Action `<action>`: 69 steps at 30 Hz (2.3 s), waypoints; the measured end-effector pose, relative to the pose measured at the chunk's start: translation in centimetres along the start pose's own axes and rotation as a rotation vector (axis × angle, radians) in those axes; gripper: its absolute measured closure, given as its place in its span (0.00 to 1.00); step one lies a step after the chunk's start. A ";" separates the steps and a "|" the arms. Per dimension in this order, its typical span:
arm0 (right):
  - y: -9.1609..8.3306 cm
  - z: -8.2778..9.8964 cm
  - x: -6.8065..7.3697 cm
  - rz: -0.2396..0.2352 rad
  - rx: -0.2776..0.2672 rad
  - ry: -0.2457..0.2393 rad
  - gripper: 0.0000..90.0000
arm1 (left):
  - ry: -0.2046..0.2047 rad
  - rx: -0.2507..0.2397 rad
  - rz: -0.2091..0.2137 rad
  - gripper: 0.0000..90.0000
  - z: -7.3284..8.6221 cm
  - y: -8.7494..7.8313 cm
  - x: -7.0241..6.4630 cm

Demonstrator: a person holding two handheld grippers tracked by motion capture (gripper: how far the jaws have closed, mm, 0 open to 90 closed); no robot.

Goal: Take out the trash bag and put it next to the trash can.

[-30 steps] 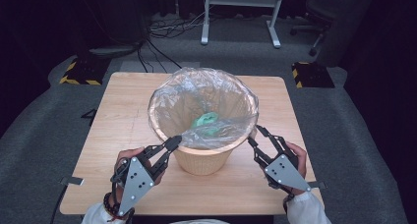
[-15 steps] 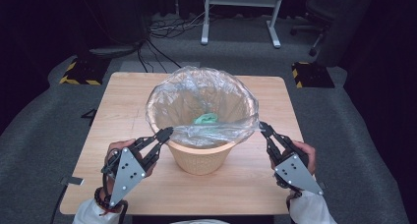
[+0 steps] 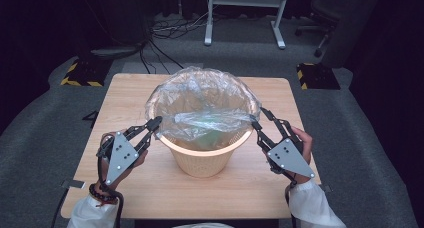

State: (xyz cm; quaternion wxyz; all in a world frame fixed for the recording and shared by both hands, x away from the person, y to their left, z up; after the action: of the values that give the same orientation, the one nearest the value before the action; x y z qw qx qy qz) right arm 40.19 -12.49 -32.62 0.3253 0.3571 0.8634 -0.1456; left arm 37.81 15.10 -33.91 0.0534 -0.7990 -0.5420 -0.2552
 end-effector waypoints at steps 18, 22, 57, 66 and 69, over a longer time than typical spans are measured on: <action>-1.4 1.2 1.6 -0.278 -0.050 0.173 0.54 | -0.163 0.042 -0.121 1.00 1.9 0.4 3.2; -0.9 1.3 1.7 -0.271 -0.051 0.156 0.61 | -0.240 0.059 -0.121 1.00 2.7 0.7 3.9; -3.2 2.7 8.7 -0.263 -0.123 0.395 0.46 | -0.098 0.154 0.232 1.00 6.3 -2.6 -9.1; -1.6 5.3 5.8 -0.116 -0.020 0.434 0.47 | -0.078 0.140 0.311 1.00 5.4 -1.9 -12.6; -1.9 5.0 6.2 -0.120 -0.046 0.424 0.50 | -0.070 0.126 0.322 1.00 4.9 -1.6 -13.5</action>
State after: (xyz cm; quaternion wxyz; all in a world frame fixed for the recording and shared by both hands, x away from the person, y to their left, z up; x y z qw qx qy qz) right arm 37.79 -12.95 -40.43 0.1354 0.3202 0.9353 -0.0666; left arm 34.25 6.23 -44.74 0.1244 -0.8790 -0.4234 -0.1809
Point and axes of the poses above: each handheld gripper's, and its own axes: y roughly forward along the jaws, z roughly out of its underside, x roughly to its left, the point moved 10 cm from there along y, roughly forward along the jaws, and after that the axes turned 15 degrees about -z, right-handed, at the moved point
